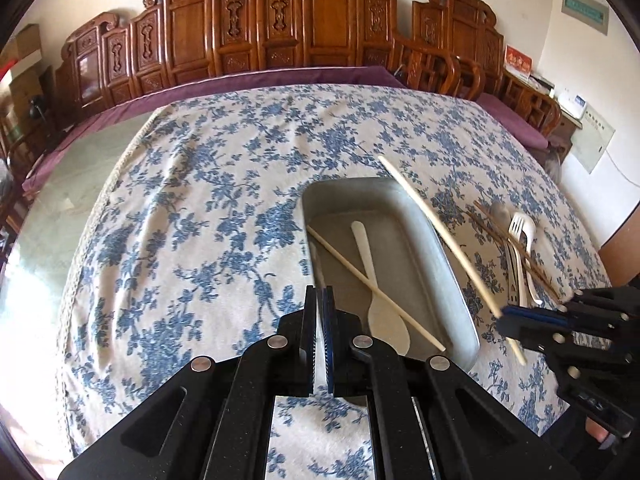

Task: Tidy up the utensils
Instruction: 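Lower the chopstick into the tray and open the right gripper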

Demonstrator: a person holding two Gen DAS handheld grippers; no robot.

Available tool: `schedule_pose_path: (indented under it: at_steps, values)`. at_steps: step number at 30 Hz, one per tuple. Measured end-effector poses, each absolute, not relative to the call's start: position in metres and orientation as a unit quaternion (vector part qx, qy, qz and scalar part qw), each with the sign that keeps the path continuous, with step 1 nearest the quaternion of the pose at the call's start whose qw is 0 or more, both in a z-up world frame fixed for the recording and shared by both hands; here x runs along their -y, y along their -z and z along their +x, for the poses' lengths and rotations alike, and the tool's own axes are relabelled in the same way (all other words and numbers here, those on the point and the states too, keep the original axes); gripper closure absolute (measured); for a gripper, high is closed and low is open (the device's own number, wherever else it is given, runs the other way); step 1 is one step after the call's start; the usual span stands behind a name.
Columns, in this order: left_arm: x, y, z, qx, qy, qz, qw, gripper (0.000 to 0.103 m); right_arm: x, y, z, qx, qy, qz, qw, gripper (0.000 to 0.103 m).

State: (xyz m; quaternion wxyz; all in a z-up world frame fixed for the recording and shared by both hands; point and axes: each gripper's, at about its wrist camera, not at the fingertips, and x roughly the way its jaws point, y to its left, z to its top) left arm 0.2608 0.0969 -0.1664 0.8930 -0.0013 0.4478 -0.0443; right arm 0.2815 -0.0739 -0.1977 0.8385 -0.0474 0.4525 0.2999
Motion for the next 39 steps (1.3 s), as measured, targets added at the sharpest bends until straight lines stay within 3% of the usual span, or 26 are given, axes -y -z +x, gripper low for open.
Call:
schedule_pose_path:
  at_steps: [21,34,39]
  values:
    - [-0.128,0.155,0.248,-0.435,0.041,-0.014,0.900,0.101,0.023,0.247,0.317,-0.514,-0.259,-0.038,0.817,0.096]
    - [-0.124,0.157,0.245,-0.438,0.040,-0.017,0.898,0.100,0.040,0.221,0.301,-0.462,-0.295,-0.041,0.836,0.096]
    - [-0.112,0.152,0.241,-0.433,0.045,-0.017,0.900,0.088,0.074,0.199,0.281,-0.423,-0.295,-0.068,0.854,0.096]
